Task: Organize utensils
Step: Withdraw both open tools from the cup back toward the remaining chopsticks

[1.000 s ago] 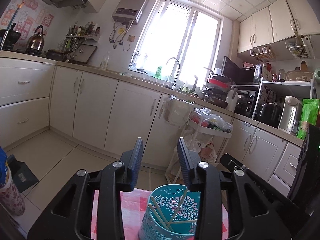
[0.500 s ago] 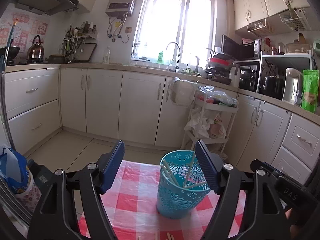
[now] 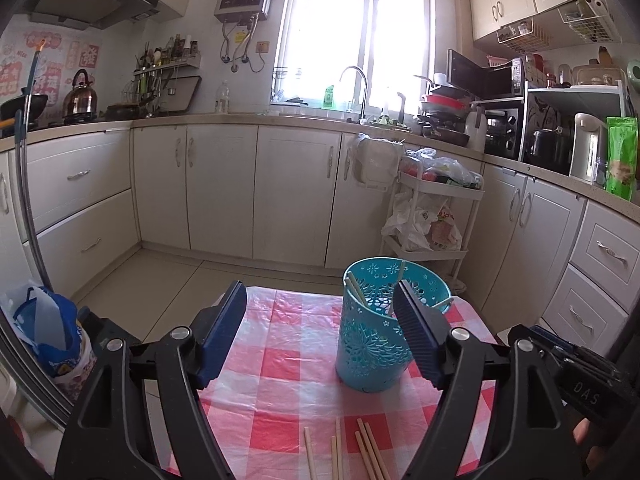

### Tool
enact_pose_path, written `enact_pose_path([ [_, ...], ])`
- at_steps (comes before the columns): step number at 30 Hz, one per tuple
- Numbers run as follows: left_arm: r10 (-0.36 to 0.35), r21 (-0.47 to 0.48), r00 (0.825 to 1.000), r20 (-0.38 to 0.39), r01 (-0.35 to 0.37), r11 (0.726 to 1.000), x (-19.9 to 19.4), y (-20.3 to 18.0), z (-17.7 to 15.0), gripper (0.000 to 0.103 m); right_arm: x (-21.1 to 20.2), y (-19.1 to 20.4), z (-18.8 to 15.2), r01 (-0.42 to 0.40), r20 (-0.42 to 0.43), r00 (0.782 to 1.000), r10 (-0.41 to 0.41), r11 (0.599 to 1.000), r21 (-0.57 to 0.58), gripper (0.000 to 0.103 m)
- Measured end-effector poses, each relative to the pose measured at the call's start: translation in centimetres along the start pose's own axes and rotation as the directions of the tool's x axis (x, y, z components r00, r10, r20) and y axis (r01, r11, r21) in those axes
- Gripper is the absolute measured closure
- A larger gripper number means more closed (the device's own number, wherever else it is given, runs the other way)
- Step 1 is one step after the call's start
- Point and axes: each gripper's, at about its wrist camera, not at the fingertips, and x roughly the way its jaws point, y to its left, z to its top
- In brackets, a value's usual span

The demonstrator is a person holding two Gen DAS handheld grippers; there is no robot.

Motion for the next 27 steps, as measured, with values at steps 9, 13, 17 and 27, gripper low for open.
enact_pose_path([
  [9, -0.016, -0.058, 0.972, -0.234, 0.003, 0.998, 2.3, 2.5, -3.9, 0.028, 2.3, 0.2, -4.7, 0.018, -0.205, 0.978, -0.025, 0.999, -0.035, 0.065],
  [13, 0.009, -0.050, 0.941, -0.337, -0.027, 0.998, 3.7, 3.5, -6.2, 0.028, 4.3, 0.2, -7.0, 0.027, -0.313, 0.949, -0.042, 0.998, -0.052, 0.065],
  [17, 0.032, 0.010, 0.910, -0.414, -0.030, 0.999, 4.7, 3.3, -8.0, 0.028, 5.5, 1.5, -8.7, 0.007, -0.366, 0.929, -0.049, 0.993, -0.114, 0.065],
  [27, 0.117, 0.140, 0.844, -0.524, -0.050, 0.989, 8.1, 2.0, -12.2, 0.028, 8.8, 3.2, -11.2, 0.018, -0.413, 0.905, -0.106, 0.977, -0.212, 0.074],
])
